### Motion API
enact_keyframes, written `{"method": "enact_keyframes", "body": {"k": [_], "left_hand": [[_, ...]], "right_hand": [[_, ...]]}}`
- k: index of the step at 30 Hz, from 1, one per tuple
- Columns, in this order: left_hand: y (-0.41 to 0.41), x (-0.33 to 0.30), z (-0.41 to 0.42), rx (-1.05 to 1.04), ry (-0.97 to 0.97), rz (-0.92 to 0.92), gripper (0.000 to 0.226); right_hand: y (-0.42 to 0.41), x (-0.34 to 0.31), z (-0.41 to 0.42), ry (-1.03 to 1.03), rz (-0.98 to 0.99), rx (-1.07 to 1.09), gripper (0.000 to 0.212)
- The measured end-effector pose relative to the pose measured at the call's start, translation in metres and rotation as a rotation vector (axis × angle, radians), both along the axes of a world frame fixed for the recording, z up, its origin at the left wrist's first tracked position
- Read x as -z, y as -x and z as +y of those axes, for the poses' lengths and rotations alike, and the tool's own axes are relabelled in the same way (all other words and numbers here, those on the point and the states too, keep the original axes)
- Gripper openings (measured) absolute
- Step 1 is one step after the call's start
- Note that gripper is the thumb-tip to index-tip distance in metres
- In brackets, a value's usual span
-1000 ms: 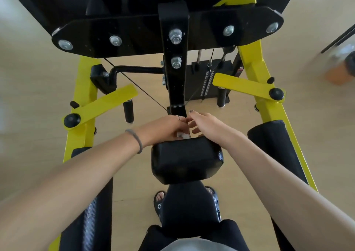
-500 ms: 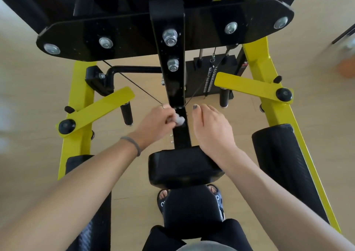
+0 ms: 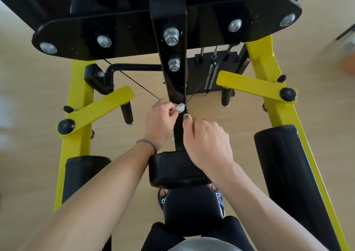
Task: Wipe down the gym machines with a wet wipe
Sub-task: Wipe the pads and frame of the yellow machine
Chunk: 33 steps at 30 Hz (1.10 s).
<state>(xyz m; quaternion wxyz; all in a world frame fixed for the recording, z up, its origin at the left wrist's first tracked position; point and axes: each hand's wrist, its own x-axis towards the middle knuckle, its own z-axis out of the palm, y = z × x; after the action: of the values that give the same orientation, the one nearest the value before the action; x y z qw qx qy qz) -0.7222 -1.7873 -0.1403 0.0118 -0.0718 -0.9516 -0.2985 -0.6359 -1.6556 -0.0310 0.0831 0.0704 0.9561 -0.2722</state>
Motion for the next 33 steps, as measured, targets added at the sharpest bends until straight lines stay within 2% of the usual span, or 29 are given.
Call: {"method": "enact_keyframes", "body": {"k": [4, 9, 16, 23, 26, 30, 33], "left_hand": [[0.003, -0.008, 0.000, -0.123, -0.056, -0.073, 0.024], [0.014, -0.007, 0.007, -0.429, -0.324, -0.423, 0.033], [0.023, -0.014, 0.027, -0.458, -0.384, -0.584, 0.031], [0.025, -0.015, 0.010, -0.436, -0.287, -0.582, 0.044], [0.021, -0.013, 0.000, -0.424, -0.260, -0.545, 0.039], [0.018, -0.020, 0.004, -0.350, -0.198, -0.329, 0.028], [0.016, -0.029, 0.008, -0.294, -0.194, -0.159, 0.032]], "right_hand": [[0.000, 0.001, -0.002, 0.013, 0.009, 0.016, 0.048], [-0.001, 0.002, -0.002, 0.005, 0.004, 0.029, 0.049], [0.001, 0.005, -0.005, -0.039, 0.002, 0.032, 0.046], [0.000, 0.004, -0.002, 0.006, -0.019, 0.059, 0.046], [0.001, 0.004, -0.003, 0.010, -0.021, 0.046, 0.046], [0.002, 0.003, -0.003, 0.023, -0.019, 0.042, 0.047], [0.001, 0.003, -0.003, 0.022, -0.012, 0.039, 0.048]]}}
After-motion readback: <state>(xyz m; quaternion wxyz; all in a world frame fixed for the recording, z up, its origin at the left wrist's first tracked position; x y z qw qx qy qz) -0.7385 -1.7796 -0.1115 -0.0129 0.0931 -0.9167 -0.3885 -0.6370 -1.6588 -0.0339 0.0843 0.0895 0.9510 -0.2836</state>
